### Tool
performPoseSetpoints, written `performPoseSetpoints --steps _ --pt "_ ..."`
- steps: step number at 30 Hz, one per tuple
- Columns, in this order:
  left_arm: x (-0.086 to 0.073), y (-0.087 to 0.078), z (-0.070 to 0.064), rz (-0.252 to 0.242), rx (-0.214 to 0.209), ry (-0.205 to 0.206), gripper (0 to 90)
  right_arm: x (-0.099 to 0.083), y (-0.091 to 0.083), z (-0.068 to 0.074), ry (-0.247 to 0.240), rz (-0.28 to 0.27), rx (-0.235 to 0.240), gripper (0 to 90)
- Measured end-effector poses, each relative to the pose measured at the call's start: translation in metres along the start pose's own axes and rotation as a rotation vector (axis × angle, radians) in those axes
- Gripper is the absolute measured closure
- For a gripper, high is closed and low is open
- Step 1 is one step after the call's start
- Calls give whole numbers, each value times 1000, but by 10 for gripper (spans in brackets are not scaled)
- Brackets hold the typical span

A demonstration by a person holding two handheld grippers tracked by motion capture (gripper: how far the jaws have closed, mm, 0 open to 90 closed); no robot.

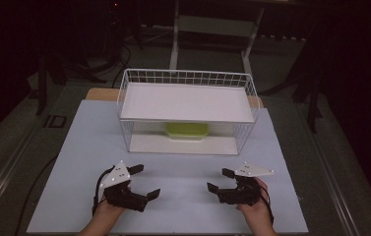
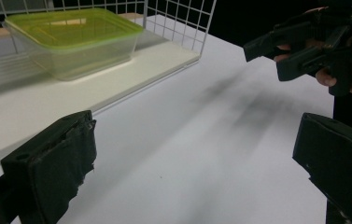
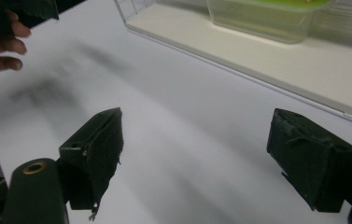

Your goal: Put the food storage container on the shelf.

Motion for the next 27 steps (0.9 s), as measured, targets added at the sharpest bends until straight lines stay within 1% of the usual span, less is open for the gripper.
performPoseSetpoints --steps 1,3,4,5,6,8,9,12,14,17,19,23,25,27 --pt "-1 1 0 4 -3 0 1 -2 1 -1 -4 8 1 183" --pt "-3 3 -1 17 -9 8 1 -6 2 -2 3 22 4 184" --pt "-4 3 -1 24 -9 20 1 -7 2 -3 -7 29 3 183" --pt "-6 5 -2 28 -12 22 1 -8 2 -4 -17 31 -2 183" --pt "-6 5 -2 28 -12 22 1 -8 2 -5 -14 30 7 184" --pt "-8 6 -3 29 -13 28 1 -9 3 -7 -16 34 7 184" --pt "-8 6 -3 33 -13 27 1 -11 4 -9 -24 46 22 184" --pt "-11 7 -3 46 -14 36 1 -13 6 -13 -39 65 31 183" --pt "-12 8 -1 46 -17 26 1 -15 8 -14 -43 76 33 183" --pt "-11 8 0 42 -9 33 1 -15 9 -15 -41 82 38 183" --pt "-11 11 3 38 -6 29 1 -16 11 -16 -54 95 29 183" --pt "-11 13 3 44 -13 24 1 -15 12 -15 -61 93 28 183" --pt "-11 13 3 44 -14 27 1 -15 12 -16 -60 87 30 183" --pt "-11 12 4 43 -15 21 1 -15 12 -17 -54 86 29 183"
Point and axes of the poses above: each handheld gripper's, and its own axes: y roughly forward along the jaws, x roughly out of its top, z roughly to its left, the point moved 2 cm from there along y, roughly forward along the jaws, and after that the axes turned 1 degree about y, right-handed, at the moved point
